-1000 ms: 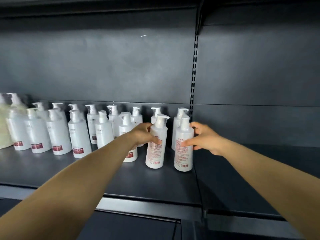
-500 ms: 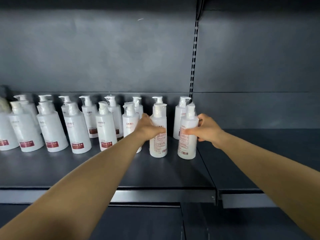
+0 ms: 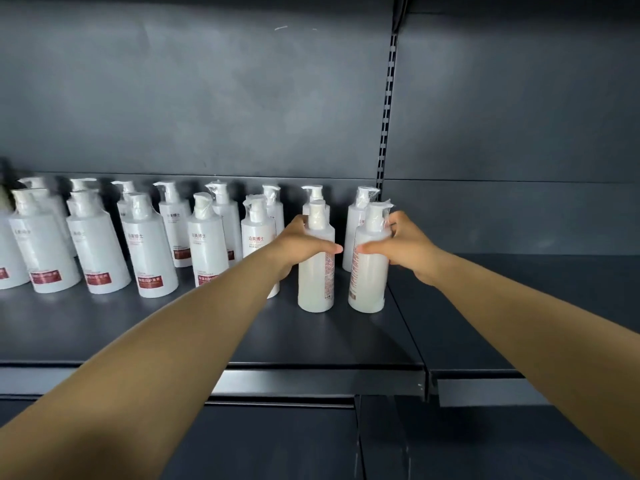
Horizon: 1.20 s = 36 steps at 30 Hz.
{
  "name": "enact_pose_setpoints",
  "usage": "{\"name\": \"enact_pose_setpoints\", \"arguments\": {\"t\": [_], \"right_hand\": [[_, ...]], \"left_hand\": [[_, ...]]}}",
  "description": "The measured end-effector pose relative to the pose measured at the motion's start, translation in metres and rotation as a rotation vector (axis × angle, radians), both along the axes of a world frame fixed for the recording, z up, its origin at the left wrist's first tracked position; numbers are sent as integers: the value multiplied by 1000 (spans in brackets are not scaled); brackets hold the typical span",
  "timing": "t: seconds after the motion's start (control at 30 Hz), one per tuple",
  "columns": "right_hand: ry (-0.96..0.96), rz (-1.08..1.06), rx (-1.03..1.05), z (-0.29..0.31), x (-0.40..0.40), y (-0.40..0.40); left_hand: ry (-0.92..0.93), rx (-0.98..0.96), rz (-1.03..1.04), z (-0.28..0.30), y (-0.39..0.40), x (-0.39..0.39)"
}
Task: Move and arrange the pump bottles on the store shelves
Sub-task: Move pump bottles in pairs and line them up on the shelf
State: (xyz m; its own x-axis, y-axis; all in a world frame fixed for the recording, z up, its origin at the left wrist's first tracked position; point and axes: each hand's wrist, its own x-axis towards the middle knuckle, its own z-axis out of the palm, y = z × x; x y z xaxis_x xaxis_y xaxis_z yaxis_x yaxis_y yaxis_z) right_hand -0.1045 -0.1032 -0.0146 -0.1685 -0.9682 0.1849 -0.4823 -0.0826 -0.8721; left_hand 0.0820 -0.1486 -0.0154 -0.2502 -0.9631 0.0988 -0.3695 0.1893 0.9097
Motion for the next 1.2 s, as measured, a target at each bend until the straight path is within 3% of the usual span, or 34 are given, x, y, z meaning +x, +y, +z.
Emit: {"name": "enact_pose_setpoints", "arguments": {"t": [0.07,0.13,0.3,0.43,0.53,0.73,1.2], "right_hand": [[-149,138,91,6,-7,2],[-89,199,108,8,-14,4],[174,-67,-45,2,-4,1],[-26,101,63,5,-10,2],[52,166,75,9,-15,4],[223,-121,-102,-1,3,-4],[102,-90,-97,-1,-2,-11]], "left_hand": [[41,31,-56,2,-1,6],[-24,8,-40,4,-3,10],[-194,-143,190,6,4,3],[-77,-11,33,11,1,10],[-108,-9,19,14,-3,18],[-155,-183,215,9,1,-3],[-198,-167,220,20,3,-5]]}}
